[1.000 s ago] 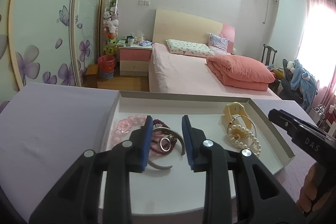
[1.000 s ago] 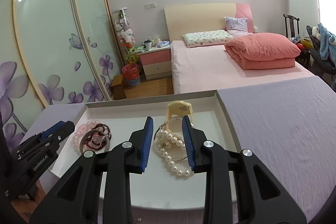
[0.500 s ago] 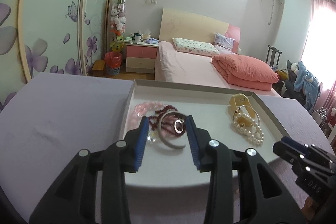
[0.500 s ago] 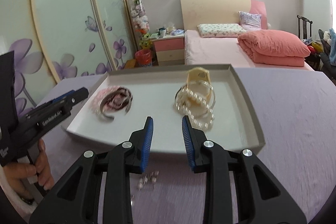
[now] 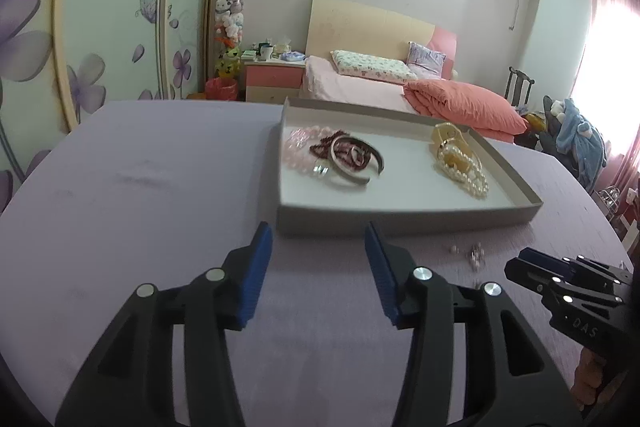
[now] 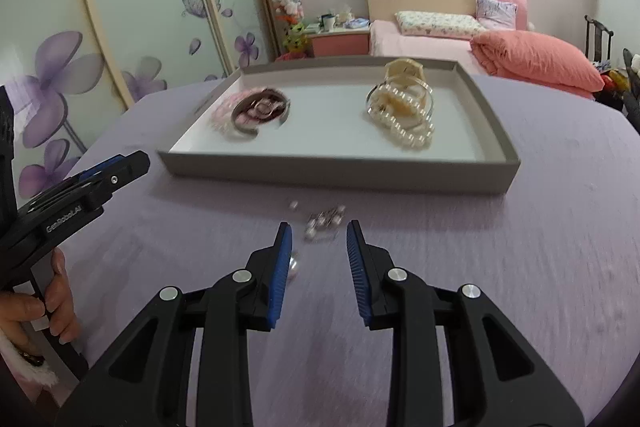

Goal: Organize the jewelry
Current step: 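Withdraw both tools from the tray toward the remaining earrings, then grasp the pearl stud earring on the bedspread with the right tool, then grasp the silver dangle earring with the left tool while the right tool holds the pearl earring, then lift and carry both earrings with both tools over the gray tray, then lower both earrings into the tray and open both tools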

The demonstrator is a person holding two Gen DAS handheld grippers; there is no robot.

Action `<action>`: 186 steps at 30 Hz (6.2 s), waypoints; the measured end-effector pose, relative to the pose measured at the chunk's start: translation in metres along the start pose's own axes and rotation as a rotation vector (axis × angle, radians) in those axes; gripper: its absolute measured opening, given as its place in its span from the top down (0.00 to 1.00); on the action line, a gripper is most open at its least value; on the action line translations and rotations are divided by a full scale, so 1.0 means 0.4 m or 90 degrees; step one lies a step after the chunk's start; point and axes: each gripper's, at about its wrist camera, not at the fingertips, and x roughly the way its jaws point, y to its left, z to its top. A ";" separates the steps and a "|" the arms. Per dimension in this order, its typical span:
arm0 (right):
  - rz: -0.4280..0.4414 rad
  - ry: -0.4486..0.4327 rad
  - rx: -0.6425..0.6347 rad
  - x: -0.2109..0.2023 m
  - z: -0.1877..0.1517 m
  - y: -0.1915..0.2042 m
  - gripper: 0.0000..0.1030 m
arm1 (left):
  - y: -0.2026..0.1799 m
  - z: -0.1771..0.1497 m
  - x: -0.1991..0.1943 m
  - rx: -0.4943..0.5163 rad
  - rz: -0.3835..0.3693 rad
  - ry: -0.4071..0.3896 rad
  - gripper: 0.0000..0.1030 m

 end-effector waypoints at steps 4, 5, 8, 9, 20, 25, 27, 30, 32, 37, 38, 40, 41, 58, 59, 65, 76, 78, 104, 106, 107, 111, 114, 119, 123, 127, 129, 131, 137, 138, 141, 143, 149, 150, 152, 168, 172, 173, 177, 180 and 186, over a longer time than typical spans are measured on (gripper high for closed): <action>-0.002 0.027 -0.006 0.015 -0.012 0.016 0.71 | 0.010 -0.025 -0.026 0.006 0.006 0.014 0.51; -0.003 0.032 -0.006 0.021 -0.014 0.019 0.71 | 0.012 -0.029 -0.028 0.006 0.007 0.016 0.51; -0.001 0.050 -0.001 0.042 -0.015 0.028 0.71 | 0.019 -0.030 -0.034 -0.003 0.007 0.015 0.51; -0.001 0.053 0.000 0.044 -0.015 0.030 0.71 | 0.023 -0.030 -0.034 -0.006 0.008 0.015 0.51; -0.016 0.066 -0.008 0.058 -0.009 0.040 0.78 | 0.027 -0.021 -0.022 -0.012 0.008 0.025 0.51; -0.024 0.067 -0.010 0.055 -0.011 0.037 0.86 | 0.022 -0.022 -0.020 -0.009 0.010 0.025 0.50; -0.027 0.068 -0.011 0.055 -0.011 0.037 0.86 | 0.022 -0.022 -0.020 -0.009 0.011 0.026 0.50; -0.031 0.068 -0.010 0.054 -0.013 0.035 0.86 | 0.021 -0.022 -0.018 -0.008 0.012 0.028 0.50; -0.032 0.067 -0.008 0.049 -0.017 0.032 0.86 | 0.020 -0.023 -0.019 -0.007 0.012 0.028 0.50; -0.034 0.067 -0.002 0.040 -0.022 0.021 0.86 | 0.014 -0.023 -0.016 -0.004 0.013 0.030 0.50; -0.036 0.067 -0.001 0.039 -0.024 0.019 0.86 | 0.013 -0.024 -0.015 -0.003 0.013 0.030 0.50; -0.042 0.066 0.001 0.033 -0.027 0.012 0.86 | 0.011 -0.024 -0.015 -0.002 0.014 0.030 0.50; -0.047 0.065 0.003 0.028 -0.031 0.005 0.86 | 0.009 -0.024 -0.015 0.000 0.015 0.030 0.50; -0.109 0.053 0.072 -0.050 -0.086 -0.154 0.86 | -0.296 -0.034 0.098 0.118 -0.105 0.121 0.45; -0.109 0.053 0.076 -0.051 -0.086 -0.160 0.86 | -0.319 -0.034 0.113 0.124 -0.104 0.127 0.45; -0.094 0.050 0.088 -0.055 -0.090 -0.182 0.86 | -0.380 -0.039 0.177 0.130 -0.088 0.164 0.52; -0.084 0.048 0.095 -0.061 -0.097 -0.200 0.86 | -0.429 -0.030 0.214 0.160 -0.046 0.170 0.87; -0.084 0.048 0.095 -0.062 -0.097 -0.200 0.86 | -0.427 -0.030 0.214 0.157 -0.045 0.169 0.88; -0.074 0.044 0.097 -0.063 -0.095 -0.185 0.86 | -0.280 0.016 0.055 0.071 -0.107 0.079 0.94; -0.071 0.039 0.094 -0.066 -0.096 -0.178 0.86 | -0.259 0.021 0.028 0.061 -0.108 0.066 0.94; -0.070 0.036 0.091 -0.068 -0.096 -0.174 0.86 | -0.250 0.023 0.014 0.058 -0.109 0.060 0.94; -0.068 0.023 0.079 -0.076 -0.098 -0.152 0.86 | -0.221 0.013 -0.040 0.052 -0.109 0.036 0.94; -0.064 0.014 0.072 -0.083 -0.099 -0.137 0.86 | -0.204 -0.008 -0.075 0.046 -0.111 0.027 0.94; -0.062 -0.005 0.056 -0.099 -0.094 -0.104 0.86 | -0.177 -0.037 -0.120 0.030 -0.117 0.023 0.94; -0.062 -0.024 0.044 -0.119 -0.090 -0.081 0.86 | -0.158 -0.052 -0.154 0.021 -0.120 0.014 0.94; -0.063 -0.041 0.034 -0.138 -0.090 -0.061 0.86 | -0.149 -0.067 -0.190 0.020 -0.119 -0.001 0.94; -0.064 -0.047 0.030 -0.146 -0.088 -0.053 0.86 | -0.146 -0.073 -0.205 0.020 -0.120 -0.006 0.94; -0.064 -0.052 0.027 -0.154 -0.087 -0.047 0.86 | -0.145 -0.079 -0.222 0.019 -0.123 -0.010 0.94; -0.060 -0.072 0.021 -0.188 -0.090 -0.027 0.86 | -0.145 -0.092 -0.260 0.022 -0.130 -0.021 0.93; -0.060 -0.076 0.019 -0.196 -0.091 -0.025 0.86 | -0.145 -0.094 -0.267 0.022 -0.131 -0.023 0.93; -0.060 -0.092 0.014 -0.215 -0.090 -0.016 0.86 | -0.147 -0.095 -0.285 0.025 -0.135 -0.030 0.94; -0.060 -0.102 0.012 -0.228 -0.089 -0.011 0.86 | -0.150 -0.096 -0.295 0.027 -0.136 -0.035 0.94; -0.058 -0.122 0.007 -0.249 -0.085 -0.001 0.86 | -0.155 -0.095 -0.322 0.032 -0.140 -0.049 0.93; -0.058 -0.126 0.006 -0.252 -0.085 -0.001 0.86 | -0.157 -0.094 -0.325 0.033 -0.140 -0.052 0.93; -0.058 -0.132 0.005 -0.256 -0.081 -0.001 0.86 | -0.160 -0.091 -0.331 0.036 -0.143 -0.057 0.94; -0.068 -0.243 0.006 -0.294 0.038 -0.015 0.86 | -0.186 0.035 -0.350 0.058 -0.134 -0.159 0.93; -0.067 -0.273 0.009 -0.280 0.082 -0.022 0.86 | -0.184 0.086 -0.313 0.056 -0.116 -0.189 0.93; -0.065 -0.282 0.009 -0.270 0.099 -0.025 0.86 | -0.184 0.096 -0.298 0.056 -0.111 -0.192 0.93; -0.064 -0.303 0.007 -0.237 0.144 -0.036 0.86 | -0.185 0.136 -0.228 0.053 -0.103 -0.191 0.93; -0.056 -0.308 0.016 -0.200 0.179 -0.053 0.86 | -0.187 0.157 -0.173 0.054 -0.096 -0.190 0.93; -0.055 -0.303 0.023 -0.115 0.235 -0.078 0.86 | -0.197 0.196 -0.063 0.055 -0.090 -0.181 0.93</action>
